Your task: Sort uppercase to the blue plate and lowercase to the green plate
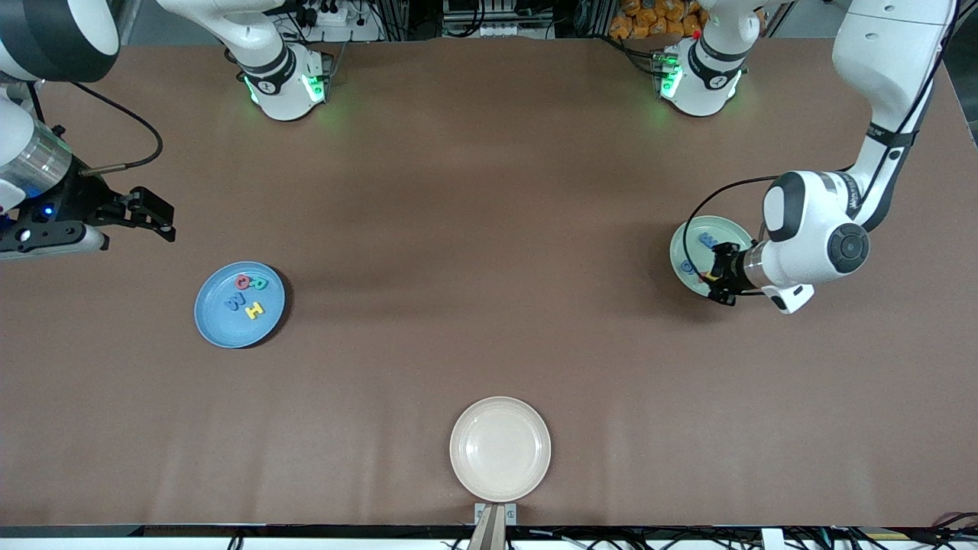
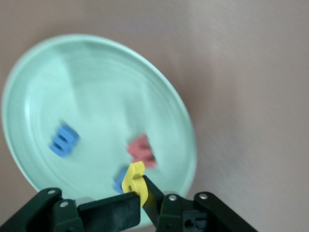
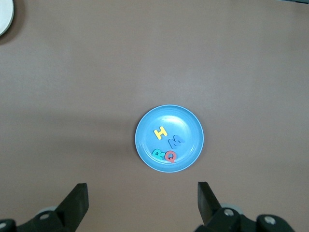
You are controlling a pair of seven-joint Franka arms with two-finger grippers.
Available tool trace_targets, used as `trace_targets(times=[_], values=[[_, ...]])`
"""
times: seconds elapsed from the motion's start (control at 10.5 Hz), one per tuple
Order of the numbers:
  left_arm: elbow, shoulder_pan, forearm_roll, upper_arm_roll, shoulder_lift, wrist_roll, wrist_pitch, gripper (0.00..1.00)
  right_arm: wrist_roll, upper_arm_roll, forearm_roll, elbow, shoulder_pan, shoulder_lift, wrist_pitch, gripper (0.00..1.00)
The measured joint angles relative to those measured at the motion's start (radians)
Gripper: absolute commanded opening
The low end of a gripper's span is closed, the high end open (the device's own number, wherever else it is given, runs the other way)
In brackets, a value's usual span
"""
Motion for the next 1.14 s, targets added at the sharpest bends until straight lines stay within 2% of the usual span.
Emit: trace_targets(times=[0.09,0.47,0.76,0.95,1.14], values=[[-0.016,0.013,0.005,0.000,-0.001,0.005,-0.006,1.00,0.000,0.000,0.000,0.000,0.000,0.000,0.000,1.00],[-0.028,0.025,0.015,0.000,-0.005,0.006,-0.010,1.00,0.000,0.000,0.000,0.000,0.000,0.000,0.000,1.00],[-0.016,0.066,0.119,0.000,-0.035,0.007,-0.009,1.00,0.010,0.000,0.000,0.003,0.000,0.000,0.002,1.00],[0.028,0.078,0.195,0.000,-0.048,0.021,-0.009,1.00,0.031,-0.001,0.000,0.029,0.000,-0.002,-0.002,1.00],[0.072,0.078,0.220,-0.003,-0.052,0.112,-0.010,1.00,0.040,-0.004,0.000,0.080,-0.001,-0.005,-0.031,1.00]])
